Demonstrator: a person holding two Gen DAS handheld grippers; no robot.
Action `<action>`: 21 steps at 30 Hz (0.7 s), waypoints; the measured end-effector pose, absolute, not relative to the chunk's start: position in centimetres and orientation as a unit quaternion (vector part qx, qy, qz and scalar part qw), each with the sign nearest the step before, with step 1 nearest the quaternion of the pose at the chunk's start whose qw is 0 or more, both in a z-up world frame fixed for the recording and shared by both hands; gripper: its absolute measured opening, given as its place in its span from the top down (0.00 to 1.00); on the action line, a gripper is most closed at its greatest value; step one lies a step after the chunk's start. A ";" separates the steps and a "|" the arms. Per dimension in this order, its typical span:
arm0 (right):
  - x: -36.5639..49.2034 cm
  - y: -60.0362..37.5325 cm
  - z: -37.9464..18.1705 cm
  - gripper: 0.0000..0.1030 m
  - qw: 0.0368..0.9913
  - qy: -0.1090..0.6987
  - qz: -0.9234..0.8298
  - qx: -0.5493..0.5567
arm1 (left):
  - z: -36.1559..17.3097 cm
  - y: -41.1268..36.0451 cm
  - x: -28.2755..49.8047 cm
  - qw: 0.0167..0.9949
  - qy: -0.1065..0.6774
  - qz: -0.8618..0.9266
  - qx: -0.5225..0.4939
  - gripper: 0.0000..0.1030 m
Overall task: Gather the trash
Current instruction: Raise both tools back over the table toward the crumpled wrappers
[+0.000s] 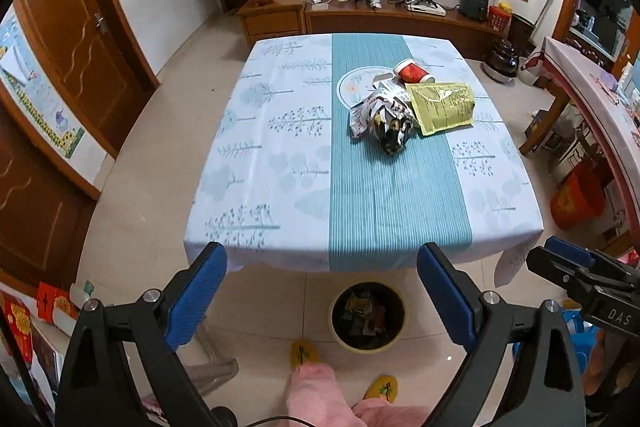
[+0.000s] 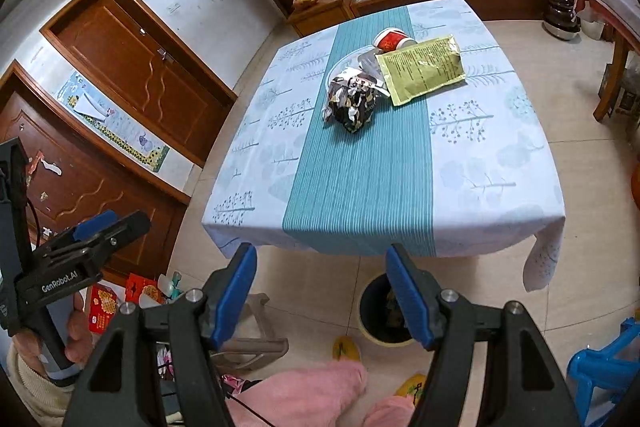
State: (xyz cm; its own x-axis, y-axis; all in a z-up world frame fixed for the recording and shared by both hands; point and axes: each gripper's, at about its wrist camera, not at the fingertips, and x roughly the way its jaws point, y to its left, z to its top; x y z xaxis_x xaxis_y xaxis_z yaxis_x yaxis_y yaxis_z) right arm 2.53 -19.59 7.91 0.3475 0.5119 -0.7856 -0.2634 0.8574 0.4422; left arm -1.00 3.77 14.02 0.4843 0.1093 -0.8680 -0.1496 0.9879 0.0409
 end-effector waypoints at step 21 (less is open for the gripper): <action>23.1 -11.7 -2.1 0.35 0.784 0.575 0.082 0.220 | 4.8 8.8 24.8 0.811 0.560 -0.144 0.091 0.08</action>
